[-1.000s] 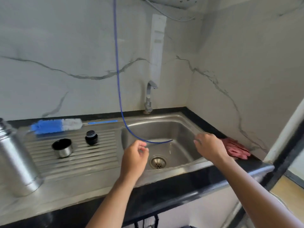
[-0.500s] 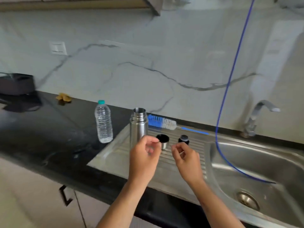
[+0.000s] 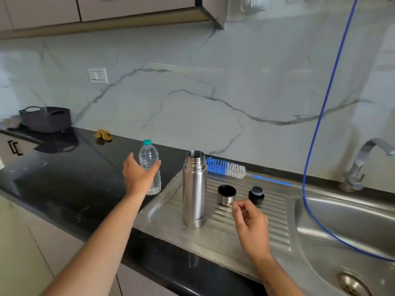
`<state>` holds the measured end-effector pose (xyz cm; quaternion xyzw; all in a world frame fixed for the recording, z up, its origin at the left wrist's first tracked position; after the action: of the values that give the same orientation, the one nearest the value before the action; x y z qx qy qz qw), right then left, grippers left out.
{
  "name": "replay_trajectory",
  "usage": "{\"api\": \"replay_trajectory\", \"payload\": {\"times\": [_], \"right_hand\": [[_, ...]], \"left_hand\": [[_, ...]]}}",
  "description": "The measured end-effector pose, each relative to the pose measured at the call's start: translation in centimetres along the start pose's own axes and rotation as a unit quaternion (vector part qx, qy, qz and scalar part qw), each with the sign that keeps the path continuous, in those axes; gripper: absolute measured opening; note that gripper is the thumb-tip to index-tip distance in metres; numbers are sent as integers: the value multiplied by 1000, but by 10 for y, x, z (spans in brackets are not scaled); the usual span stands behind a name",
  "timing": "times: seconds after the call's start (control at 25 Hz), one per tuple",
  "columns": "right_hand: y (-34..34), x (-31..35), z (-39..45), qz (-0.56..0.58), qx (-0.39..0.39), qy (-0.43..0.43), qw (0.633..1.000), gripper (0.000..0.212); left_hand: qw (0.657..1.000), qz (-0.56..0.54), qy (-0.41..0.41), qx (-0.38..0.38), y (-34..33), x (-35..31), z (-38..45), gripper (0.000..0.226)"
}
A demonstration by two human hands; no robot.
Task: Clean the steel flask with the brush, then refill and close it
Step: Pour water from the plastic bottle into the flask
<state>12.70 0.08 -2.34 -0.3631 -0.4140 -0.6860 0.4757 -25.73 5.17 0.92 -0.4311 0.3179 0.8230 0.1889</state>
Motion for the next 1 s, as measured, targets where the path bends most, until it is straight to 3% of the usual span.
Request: {"api": "replay_trajectory", "payload": {"times": [0.08, 0.28, 0.72, 0.84, 1.0], "right_hand": [[-4, -2, -1, 3, 15, -1, 1000, 19], [-7, -6, -1, 15, 28, -4, 999, 17], [-1, 16, -6, 49, 26, 16, 998, 17], [-14, 43, -27, 27, 92, 65, 993, 5], [-30, 49, -52, -22, 244, 47, 968, 89]], "left_hand": [[999, -9, 12, 30, -13, 9, 19, 107], [999, -5, -13, 51, -23, 17, 23, 55], [997, 13, -77, 5, 83, -33, -82, 46], [993, -20, -110, 36, 84, -71, -114, 48], [973, -81, -176, 128, 37, -141, -162, 39]]}}
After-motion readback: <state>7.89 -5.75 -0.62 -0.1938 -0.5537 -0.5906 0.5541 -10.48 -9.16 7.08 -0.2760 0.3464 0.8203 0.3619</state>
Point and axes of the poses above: each hand's wrist, its own z-axis towards the middle knuckle, its own y-axis out of the back of the hand, x = y × z, the point moved 10 cm from there along z, towards the middle knuckle, and after that the axes turned 11 degrees about -y, right-handed, at the moved point
